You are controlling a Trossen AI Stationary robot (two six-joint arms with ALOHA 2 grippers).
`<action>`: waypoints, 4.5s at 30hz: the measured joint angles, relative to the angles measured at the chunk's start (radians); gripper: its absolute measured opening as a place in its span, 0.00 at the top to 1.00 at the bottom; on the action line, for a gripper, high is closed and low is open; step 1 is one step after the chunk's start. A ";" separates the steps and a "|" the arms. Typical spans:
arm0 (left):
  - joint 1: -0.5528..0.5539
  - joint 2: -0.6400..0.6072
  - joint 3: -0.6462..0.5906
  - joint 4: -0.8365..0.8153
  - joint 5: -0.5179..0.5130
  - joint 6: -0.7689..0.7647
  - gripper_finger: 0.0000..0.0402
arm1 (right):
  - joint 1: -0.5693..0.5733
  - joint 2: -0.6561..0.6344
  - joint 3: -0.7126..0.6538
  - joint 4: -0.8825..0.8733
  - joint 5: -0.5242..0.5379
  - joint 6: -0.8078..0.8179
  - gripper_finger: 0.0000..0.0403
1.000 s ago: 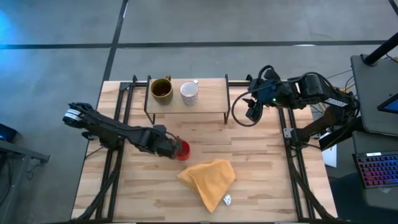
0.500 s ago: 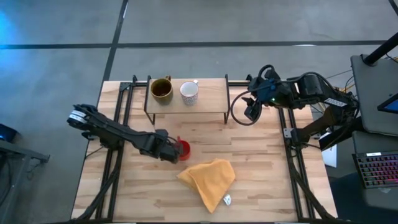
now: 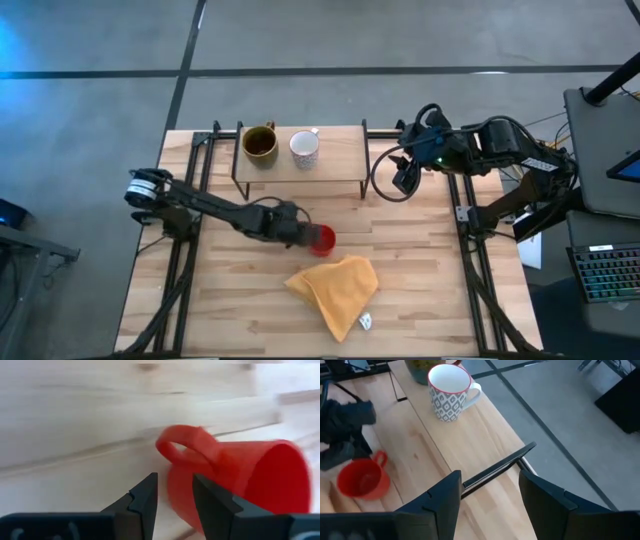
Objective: Stack small to large cups/mugs on shelf
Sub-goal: Put the red mug on the shelf
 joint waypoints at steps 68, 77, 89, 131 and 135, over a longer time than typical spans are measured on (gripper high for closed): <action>-0.383 -0.802 -0.348 -0.466 -0.229 0.043 0.73 | 0.136 0.630 -0.200 0.244 -0.341 1.037 0.47; -0.382 -0.803 -0.348 -0.467 -0.247 0.042 0.73 | 0.131 0.630 -0.246 0.243 -0.370 1.046 0.47; -0.382 -0.797 -0.348 -0.466 -0.248 0.039 0.73 | 0.124 0.630 -0.258 0.261 -0.372 1.028 0.65; -0.382 -0.797 -0.347 -0.466 -0.270 0.045 0.73 | 0.095 0.627 -0.195 0.201 -0.328 0.941 0.95; -0.382 -0.797 -0.347 -0.467 -0.269 0.046 0.73 | 0.087 0.624 -0.150 0.108 -0.322 0.933 0.97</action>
